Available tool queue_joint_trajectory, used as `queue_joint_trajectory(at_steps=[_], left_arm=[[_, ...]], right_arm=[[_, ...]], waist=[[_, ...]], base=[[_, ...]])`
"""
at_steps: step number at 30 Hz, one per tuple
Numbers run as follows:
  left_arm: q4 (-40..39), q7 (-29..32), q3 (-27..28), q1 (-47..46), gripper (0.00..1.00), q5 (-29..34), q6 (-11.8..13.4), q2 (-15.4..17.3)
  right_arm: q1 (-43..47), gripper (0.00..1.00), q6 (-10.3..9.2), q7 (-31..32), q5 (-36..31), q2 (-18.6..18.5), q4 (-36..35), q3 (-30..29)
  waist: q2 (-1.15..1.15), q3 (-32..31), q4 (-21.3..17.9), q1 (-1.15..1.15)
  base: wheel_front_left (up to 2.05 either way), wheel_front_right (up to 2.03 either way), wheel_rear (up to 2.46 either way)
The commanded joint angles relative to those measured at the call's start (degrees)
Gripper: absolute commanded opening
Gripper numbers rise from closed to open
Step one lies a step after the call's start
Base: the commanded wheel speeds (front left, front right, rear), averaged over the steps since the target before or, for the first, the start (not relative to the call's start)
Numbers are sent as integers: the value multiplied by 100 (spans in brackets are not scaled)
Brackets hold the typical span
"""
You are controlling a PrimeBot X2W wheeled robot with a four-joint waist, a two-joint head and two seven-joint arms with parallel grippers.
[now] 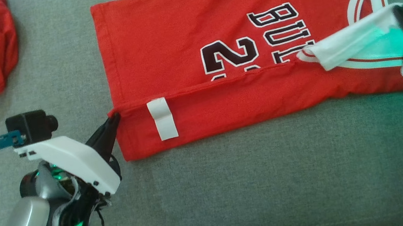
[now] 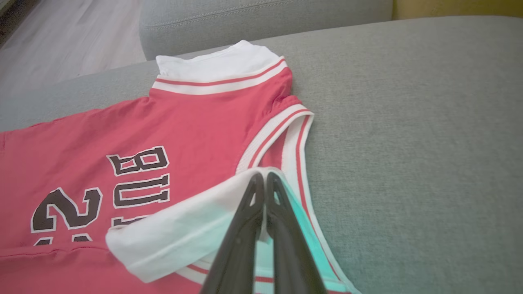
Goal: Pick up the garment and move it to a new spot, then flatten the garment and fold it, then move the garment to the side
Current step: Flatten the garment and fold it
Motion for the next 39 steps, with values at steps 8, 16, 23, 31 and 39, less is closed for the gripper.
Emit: queue_joint_trajectory(at_steps=[8,16,23,31,39], left_arm=[[-32,-334,321,-120,100,135,1,158],[-364,-503,312,724,100,233,194,356],[-88,-475,120,607,100,375,169,309],[154,-302,-107,471,100,330,-96,283],[328,-170,-321,350,100,347,-200,185]], right_arm=[[68,100,39,-440,-207,-406,86,541],[1102,100,39,54,-307,-1015,-475,705],[937,100,39,254,-433,-935,-296,446],[910,100,39,654,-230,-907,-29,695],[1052,100,39,797,-57,-1009,-110,755]], waist=[[0,-185,-72,0],[0,-167,-163,0],[0,109,-51,0],[0,101,76,0],[0,63,39,0]], base=[[0,0,0],[0,0,0],[0,0,0],[0,0,0],[0,0,0]])
